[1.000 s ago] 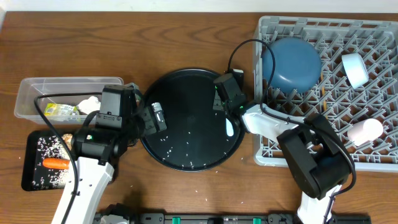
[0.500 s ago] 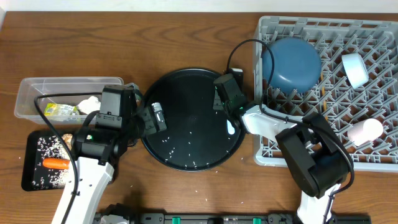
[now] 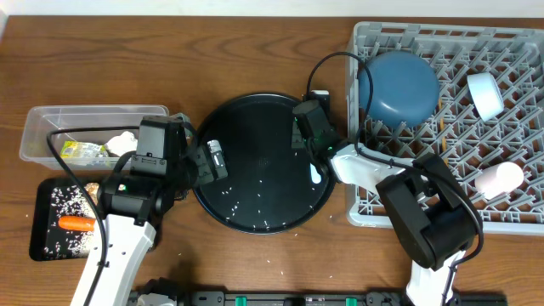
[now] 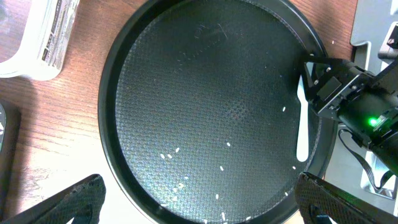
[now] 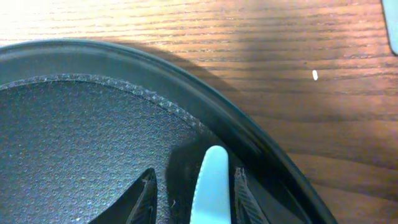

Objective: Sort waste into correct bins and load items into the dishwasher rack

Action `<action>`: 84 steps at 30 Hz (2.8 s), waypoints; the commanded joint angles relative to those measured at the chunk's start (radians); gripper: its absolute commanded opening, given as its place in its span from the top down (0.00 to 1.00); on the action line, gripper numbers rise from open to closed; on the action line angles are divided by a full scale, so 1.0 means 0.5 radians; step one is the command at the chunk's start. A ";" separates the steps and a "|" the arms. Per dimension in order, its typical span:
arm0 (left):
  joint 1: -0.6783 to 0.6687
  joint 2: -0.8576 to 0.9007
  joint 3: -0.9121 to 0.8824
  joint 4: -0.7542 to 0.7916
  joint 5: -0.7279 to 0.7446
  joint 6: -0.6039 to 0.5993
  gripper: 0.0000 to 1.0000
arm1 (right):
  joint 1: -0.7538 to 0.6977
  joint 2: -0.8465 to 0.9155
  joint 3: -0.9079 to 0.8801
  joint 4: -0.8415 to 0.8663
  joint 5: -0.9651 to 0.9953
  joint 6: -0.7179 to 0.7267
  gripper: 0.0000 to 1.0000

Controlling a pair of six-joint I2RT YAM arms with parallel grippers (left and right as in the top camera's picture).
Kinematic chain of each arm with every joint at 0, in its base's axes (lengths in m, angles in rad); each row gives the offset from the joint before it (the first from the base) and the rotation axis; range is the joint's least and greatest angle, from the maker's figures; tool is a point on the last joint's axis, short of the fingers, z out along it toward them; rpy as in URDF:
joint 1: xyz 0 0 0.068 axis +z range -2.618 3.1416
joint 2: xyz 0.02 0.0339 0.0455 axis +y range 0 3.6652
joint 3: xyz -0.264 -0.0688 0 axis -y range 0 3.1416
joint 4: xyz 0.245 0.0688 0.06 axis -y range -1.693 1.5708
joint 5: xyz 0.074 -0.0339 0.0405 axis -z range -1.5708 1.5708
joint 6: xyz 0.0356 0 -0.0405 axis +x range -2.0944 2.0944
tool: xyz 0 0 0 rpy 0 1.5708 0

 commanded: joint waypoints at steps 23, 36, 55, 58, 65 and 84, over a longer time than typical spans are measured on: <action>0.010 0.006 0.021 -0.005 -0.026 0.011 0.02 | 0.002 0.114 -0.020 -0.014 0.073 -0.012 0.89; 0.010 0.006 0.021 -0.005 -0.026 0.011 0.02 | 0.002 0.021 -0.020 0.058 0.057 -0.014 0.99; 0.010 0.006 0.021 -0.005 -0.026 0.011 0.02 | 0.062 -0.407 -0.020 -0.119 0.056 -0.074 0.99; 0.010 0.006 0.021 -0.005 -0.026 0.011 0.02 | 0.070 -0.404 -0.021 -0.175 0.056 -0.072 0.99; 0.010 0.006 0.021 -0.005 -0.026 0.011 0.02 | 0.069 -0.237 -0.021 -0.162 0.057 -0.029 0.83; 0.010 0.006 0.021 -0.005 -0.026 0.011 0.02 | 0.064 0.130 -0.021 0.100 0.058 -0.029 0.78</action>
